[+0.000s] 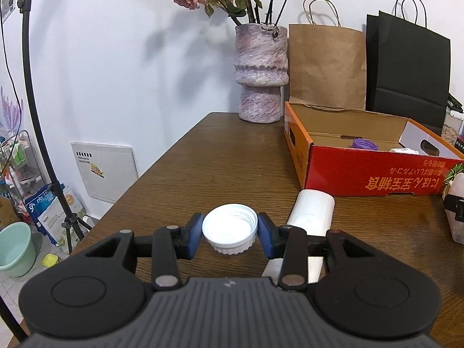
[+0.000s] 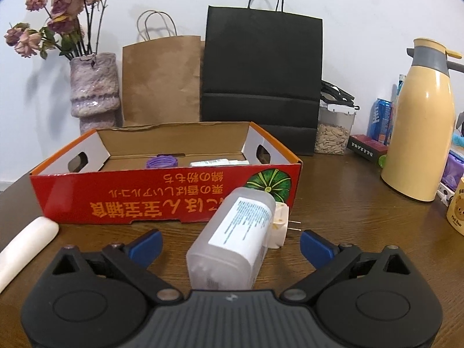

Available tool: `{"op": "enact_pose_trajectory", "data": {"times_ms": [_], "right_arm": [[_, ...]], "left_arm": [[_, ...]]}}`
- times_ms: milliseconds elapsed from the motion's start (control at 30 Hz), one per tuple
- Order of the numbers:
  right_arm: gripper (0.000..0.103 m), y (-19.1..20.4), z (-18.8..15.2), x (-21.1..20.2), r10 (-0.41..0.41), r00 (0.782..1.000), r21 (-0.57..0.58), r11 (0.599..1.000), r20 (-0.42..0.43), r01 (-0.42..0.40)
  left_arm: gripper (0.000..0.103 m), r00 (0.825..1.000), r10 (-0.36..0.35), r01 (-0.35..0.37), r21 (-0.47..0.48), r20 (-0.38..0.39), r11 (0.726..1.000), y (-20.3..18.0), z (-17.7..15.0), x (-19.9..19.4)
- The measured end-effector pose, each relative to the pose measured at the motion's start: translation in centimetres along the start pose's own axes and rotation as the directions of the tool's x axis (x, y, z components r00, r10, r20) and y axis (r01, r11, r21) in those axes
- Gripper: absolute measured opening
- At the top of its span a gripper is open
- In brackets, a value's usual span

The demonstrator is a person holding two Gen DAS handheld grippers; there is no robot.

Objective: Organize rigid objects
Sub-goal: 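Lift the white cap with the left tool while the right tool grasps the white bottle, then carry the white cap with the left tool while the right tool carries the bottle to the box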

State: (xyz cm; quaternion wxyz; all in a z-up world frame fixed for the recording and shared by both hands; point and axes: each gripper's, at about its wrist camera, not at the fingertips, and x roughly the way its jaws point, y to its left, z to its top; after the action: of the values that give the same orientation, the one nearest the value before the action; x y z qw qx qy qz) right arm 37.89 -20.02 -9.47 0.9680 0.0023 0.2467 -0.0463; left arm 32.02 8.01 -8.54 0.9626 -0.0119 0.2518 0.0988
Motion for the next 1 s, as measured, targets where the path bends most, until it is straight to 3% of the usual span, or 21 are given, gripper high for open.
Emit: {"op": "enact_pose_trajectory", "data": {"times_ms": [233, 267, 367, 500, 1000], "right_arm": [[0.081, -0.2, 0.3, 1.4, 0.023, 0.998, 0.017, 1.000, -0.051, -0.022], [0.074, -0.3, 0.3, 1.5, 0.032, 0.998, 0.024, 0.999, -0.060, -0.030], [0.041, -1.0, 0.3, 1.9, 0.061, 0.996, 0.060, 0.997, -0.072, -0.057], [0.040, -1.9, 0.3, 1.9, 0.118, 0.991, 0.099, 0.989, -0.060, -0.111], [0.040, -1.5, 1.0, -0.8, 0.185, 0.976, 0.048, 0.980, 0.111, -0.192]], "left_arm": [[0.041, 1.000, 0.000, 0.000, -0.001, -0.004, 1.000, -0.9, -0.2, -0.2], [0.041, 1.000, -0.001, 0.001, 0.000, -0.004, 1.000, -1.1, -0.2, -0.2], [0.041, 1.000, -0.003, 0.003, 0.003, -0.005, 1.000, -1.6, -0.3, -0.3], [0.041, 1.000, -0.006, 0.006, 0.012, -0.001, 1.000, -2.3, -0.4, -0.5], [0.041, 1.000, -0.011, 0.011, 0.017, -0.012, 1.000, -3.9, -0.6, -0.6]]}}
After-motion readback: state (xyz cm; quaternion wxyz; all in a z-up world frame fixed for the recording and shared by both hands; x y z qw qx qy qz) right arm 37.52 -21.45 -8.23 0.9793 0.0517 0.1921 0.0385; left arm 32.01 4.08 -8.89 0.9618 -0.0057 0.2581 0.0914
